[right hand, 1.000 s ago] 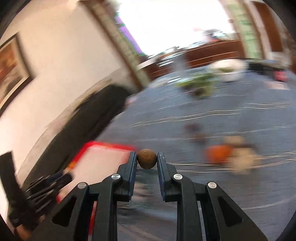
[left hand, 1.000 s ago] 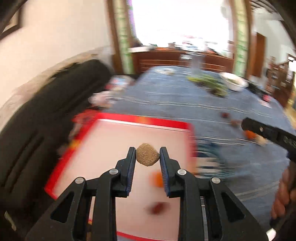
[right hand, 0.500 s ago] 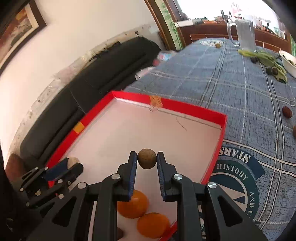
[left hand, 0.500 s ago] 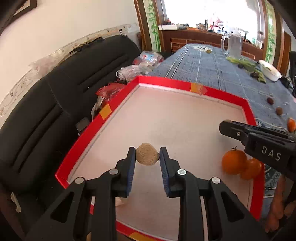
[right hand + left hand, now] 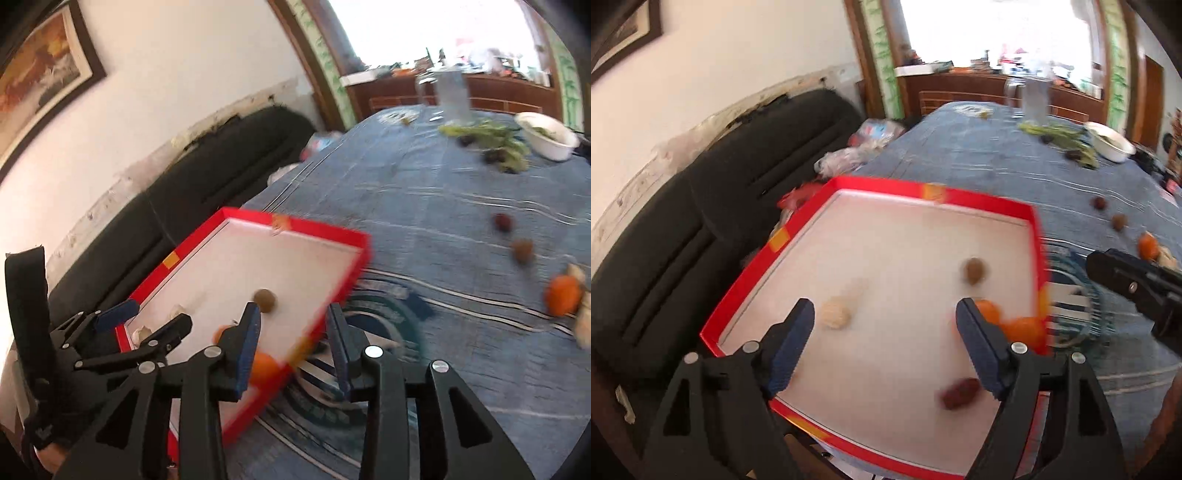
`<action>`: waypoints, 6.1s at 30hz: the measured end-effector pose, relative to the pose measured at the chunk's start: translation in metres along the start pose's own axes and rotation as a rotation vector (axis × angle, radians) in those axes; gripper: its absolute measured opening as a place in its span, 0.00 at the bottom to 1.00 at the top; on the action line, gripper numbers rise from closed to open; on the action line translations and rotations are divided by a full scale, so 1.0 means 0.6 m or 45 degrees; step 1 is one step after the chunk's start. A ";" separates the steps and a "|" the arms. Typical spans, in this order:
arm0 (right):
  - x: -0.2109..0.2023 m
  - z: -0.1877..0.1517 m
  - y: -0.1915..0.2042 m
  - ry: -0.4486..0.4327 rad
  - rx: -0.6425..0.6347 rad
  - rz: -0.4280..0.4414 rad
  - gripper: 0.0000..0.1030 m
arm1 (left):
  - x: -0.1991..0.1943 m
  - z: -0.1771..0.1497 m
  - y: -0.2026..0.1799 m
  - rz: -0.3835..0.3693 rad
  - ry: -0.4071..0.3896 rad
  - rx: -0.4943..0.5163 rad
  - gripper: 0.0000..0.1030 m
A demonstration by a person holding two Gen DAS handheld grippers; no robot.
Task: Organize fruits
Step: 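Carry the brown fruit and tan cake into the red tray and release, then return to the pile and grasp a tan cylindrical piece with the right gripper, then grasp an orange with the left gripper, then carry the orange over the tray with the left gripper while the right releases the cylinder into it, then move both open grippers from the tray back to the pieces on the tablecloth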
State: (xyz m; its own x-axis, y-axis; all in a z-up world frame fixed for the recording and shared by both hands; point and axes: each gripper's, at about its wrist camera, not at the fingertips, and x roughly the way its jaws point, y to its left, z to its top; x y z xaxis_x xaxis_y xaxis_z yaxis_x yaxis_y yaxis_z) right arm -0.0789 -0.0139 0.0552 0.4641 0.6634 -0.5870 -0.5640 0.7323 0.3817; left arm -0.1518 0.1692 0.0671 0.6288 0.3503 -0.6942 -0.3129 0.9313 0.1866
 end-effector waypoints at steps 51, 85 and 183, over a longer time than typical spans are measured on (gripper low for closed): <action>-0.228 -0.023 -0.382 -0.371 0.689 -0.255 0.28 | 0.091 0.101 -0.476 -0.689 0.180 0.444 0.43; -0.168 -0.018 -0.101 -0.395 -0.011 -0.322 0.27 | -0.109 0.022 -0.045 -0.137 -0.285 0.024 0.33; -0.336 -0.074 -0.093 -0.615 -0.037 -0.566 0.76 | -0.215 0.034 -0.133 -0.128 -0.418 0.145 1.00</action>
State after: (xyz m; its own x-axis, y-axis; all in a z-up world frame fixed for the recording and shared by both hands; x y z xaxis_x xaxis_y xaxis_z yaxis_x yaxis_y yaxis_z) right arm -0.1713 -0.1956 0.1206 0.9079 0.2977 -0.2951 -0.2627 0.9527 0.1528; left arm -0.1936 0.0518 0.1561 0.8534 0.2523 -0.4561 -0.1679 0.9615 0.2176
